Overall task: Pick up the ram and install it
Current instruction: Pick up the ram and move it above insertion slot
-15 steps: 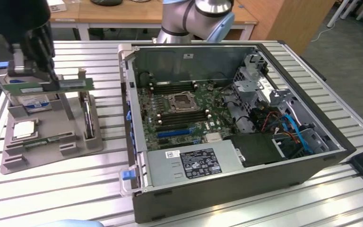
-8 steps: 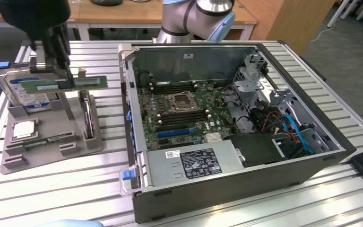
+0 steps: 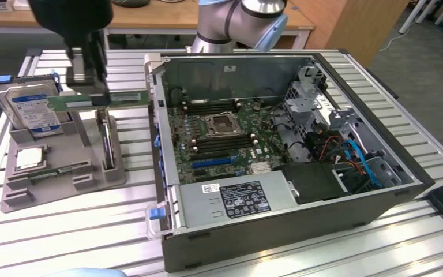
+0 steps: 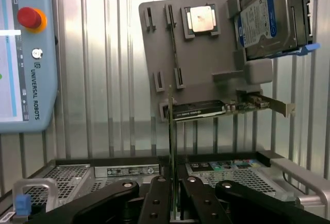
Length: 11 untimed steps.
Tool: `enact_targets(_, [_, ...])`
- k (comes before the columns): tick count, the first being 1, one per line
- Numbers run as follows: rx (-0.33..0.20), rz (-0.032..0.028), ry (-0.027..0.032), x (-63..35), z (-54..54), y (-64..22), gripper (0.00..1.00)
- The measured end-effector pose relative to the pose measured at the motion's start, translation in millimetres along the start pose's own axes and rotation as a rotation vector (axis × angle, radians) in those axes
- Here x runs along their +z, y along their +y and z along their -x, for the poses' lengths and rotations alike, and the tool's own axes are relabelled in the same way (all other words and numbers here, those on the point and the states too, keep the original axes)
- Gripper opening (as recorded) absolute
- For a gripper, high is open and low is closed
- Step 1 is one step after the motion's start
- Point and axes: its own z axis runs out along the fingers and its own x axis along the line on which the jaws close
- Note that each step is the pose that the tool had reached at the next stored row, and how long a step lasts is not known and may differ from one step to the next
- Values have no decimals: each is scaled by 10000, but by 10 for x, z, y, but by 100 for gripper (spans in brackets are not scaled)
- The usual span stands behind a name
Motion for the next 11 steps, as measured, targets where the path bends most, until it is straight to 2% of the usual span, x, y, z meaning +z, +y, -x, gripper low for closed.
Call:
enact_targets(7, [5,52,1,-11,10,-251,14])
enact_targets(11, [6,55,3,-12,11,-258,14])
